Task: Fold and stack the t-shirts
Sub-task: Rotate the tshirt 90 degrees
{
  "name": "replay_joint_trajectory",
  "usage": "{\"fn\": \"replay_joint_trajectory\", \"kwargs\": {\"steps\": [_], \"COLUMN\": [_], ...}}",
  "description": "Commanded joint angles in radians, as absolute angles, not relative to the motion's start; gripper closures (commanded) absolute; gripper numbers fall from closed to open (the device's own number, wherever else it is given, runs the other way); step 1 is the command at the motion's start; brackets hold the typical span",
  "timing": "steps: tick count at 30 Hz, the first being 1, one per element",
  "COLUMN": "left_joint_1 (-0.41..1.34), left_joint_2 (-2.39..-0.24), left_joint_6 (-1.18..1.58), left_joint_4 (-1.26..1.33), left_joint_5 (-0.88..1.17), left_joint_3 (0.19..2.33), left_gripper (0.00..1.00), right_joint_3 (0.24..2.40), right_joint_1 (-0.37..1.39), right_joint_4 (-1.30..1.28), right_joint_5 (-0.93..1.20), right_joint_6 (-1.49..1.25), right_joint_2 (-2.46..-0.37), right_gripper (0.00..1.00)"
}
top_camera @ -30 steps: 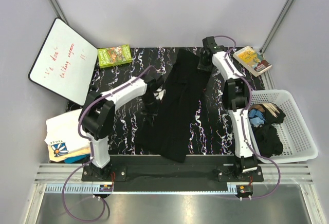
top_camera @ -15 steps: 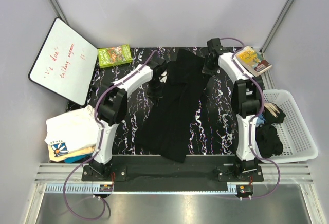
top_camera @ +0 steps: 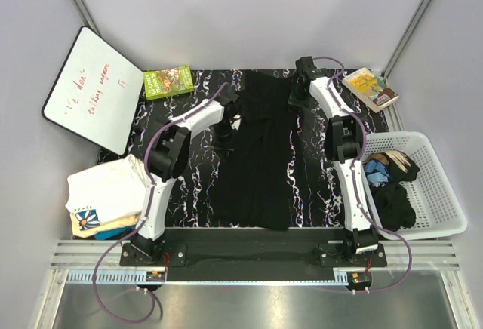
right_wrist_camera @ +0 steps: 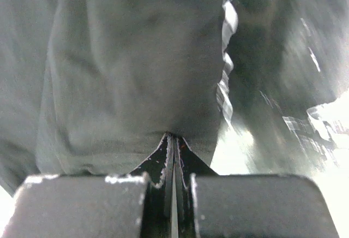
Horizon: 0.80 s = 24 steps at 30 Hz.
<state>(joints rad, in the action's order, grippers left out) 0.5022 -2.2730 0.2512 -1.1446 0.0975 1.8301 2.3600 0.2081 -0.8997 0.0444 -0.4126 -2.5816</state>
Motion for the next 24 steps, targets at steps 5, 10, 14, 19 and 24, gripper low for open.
{"fn": "replay_joint_trajectory", "kwargs": {"steps": [5, 10, 14, 19, 24], "left_joint_1": [0.529, 0.526, 0.526, 0.543, 0.618], "left_joint_2": [-2.207, -2.131, -2.028, -1.869, -1.760], "left_joint_6": [0.256, 0.290, 0.313, 0.342, 0.356], "left_joint_4": [-1.140, -1.155, -1.157, -1.126, -1.046], "left_joint_5": [0.181, 0.055, 0.002, 0.014, 0.251], "left_joint_3": [1.687, 1.706, 1.713, 1.684, 1.565], "left_gripper": [1.00, 1.00, 0.96, 0.16, 0.04], "right_joint_3": [2.796, 2.731, 2.544, 2.271, 2.033], "right_joint_1": [0.213, 0.213, 0.213, 0.212, 0.204], "right_joint_4": [-0.905, -0.841, -0.819, -0.808, -0.802], "right_joint_5": [0.058, 0.064, 0.009, -0.081, -0.121], "right_joint_6": [-0.425, -0.397, -0.342, -0.307, -0.356], "right_joint_2": [-2.849, -2.780, -2.569, -2.271, -2.051], "right_gripper": [1.00, 1.00, 0.99, 0.91, 0.85]}}
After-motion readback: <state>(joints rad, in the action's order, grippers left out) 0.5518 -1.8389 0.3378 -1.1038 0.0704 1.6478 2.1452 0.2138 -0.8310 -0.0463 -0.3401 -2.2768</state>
